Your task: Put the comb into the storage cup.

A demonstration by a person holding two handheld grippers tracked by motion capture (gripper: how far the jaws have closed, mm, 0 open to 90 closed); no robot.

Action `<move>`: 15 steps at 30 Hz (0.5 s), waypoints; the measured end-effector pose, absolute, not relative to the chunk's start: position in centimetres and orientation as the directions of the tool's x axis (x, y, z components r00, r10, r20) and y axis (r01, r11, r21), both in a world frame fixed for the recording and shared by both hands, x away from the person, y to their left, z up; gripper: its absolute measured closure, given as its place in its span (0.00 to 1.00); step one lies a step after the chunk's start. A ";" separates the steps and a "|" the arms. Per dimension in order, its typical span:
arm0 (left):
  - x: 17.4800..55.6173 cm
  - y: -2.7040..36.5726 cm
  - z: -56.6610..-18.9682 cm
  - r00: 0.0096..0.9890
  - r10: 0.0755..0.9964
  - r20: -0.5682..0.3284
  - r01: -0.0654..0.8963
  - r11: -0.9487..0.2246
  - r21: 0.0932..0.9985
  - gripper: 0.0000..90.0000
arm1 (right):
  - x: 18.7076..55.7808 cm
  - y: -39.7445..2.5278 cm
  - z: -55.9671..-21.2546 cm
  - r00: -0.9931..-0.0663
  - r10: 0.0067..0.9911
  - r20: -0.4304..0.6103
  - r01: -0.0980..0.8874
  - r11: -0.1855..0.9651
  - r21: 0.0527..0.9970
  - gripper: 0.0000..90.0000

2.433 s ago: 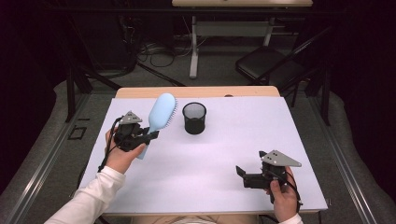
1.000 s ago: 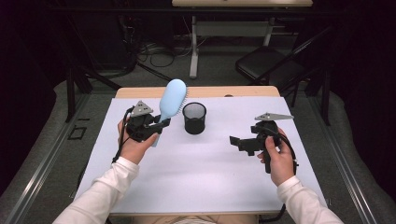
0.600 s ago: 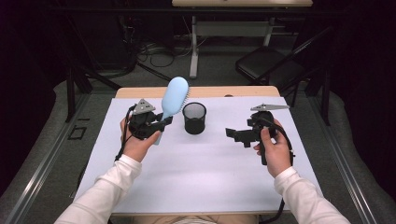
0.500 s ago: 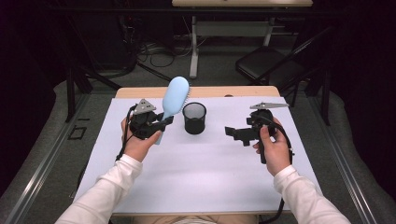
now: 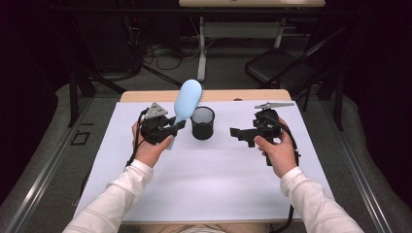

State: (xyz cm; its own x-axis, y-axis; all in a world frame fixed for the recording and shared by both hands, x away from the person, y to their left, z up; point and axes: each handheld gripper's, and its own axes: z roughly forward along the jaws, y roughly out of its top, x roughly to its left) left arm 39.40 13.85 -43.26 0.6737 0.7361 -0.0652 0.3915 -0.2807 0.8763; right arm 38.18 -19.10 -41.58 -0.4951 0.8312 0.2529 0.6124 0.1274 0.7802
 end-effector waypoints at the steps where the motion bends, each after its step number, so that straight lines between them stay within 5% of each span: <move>1: 39.4 13.8 -43.3 0.675 0.735 -0.062 0.390 -0.284 0.876 0.77 | 38.2 -19.0 -41.6 -0.501 0.829 0.250 0.610 0.133 0.781 0.00; 15: 39.5 12.7 -43.7 0.686 0.724 -0.070 0.386 -0.280 0.879 0.77 | 38.2 -16.9 -40.9 -0.541 0.810 0.224 0.593 0.179 0.785 0.00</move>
State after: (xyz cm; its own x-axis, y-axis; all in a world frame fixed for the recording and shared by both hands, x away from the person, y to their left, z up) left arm 39.50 12.69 -43.67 0.6858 0.7244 -0.0703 0.3860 -0.2801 0.8790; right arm 38.15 -16.94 -40.92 -0.5411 0.8104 0.2244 0.5930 0.1785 0.7852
